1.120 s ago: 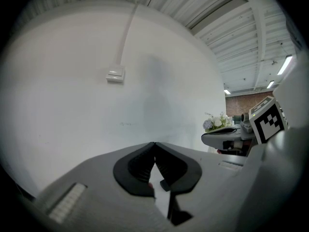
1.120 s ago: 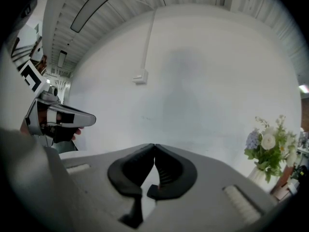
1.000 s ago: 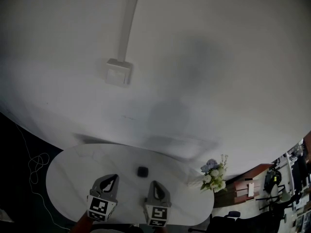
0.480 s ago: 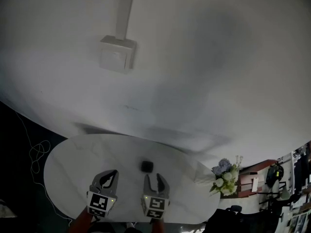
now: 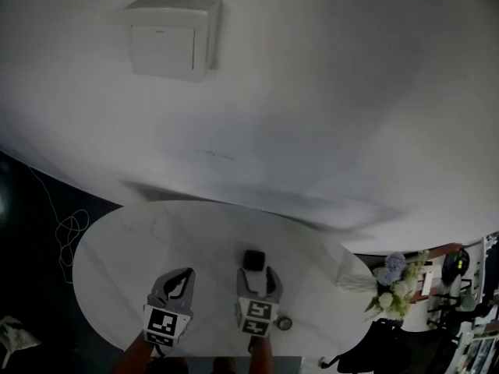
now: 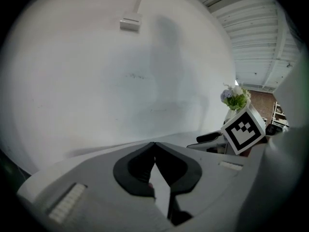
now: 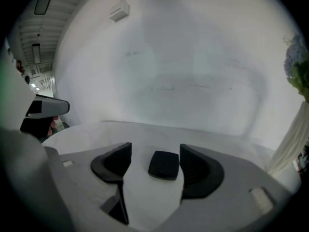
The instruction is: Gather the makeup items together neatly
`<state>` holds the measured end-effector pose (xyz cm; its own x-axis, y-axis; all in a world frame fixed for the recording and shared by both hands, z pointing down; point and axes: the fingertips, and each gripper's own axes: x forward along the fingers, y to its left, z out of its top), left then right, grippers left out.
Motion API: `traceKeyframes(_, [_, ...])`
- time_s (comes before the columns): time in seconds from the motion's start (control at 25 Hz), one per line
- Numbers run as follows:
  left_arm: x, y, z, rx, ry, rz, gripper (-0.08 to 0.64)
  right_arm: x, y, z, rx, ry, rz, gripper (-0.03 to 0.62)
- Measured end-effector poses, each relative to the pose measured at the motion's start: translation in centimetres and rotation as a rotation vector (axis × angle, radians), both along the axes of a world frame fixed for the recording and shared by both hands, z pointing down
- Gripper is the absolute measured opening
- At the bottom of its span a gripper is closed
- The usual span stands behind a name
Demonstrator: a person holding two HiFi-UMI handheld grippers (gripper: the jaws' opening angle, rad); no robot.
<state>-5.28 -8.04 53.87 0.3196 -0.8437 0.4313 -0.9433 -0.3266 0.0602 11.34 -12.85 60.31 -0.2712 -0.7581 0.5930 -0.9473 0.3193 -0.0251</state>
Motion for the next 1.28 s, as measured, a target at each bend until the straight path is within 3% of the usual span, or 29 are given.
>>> traceKeyframes(0.64, [-0.9, 1.7, 6.8, -0.133, 0.015, -0.002, 0.011, 0.6, -1.4, 8.1, -0.133, 0.055, 0.073, 0.328])
traceKeyframes(1.28, [-1.3, 1.6, 8.0, -0.165, 0.018, -0.010, 0.011, 1.0, -1.7, 8.9, -0.157, 0.071, 0.088, 0.322])
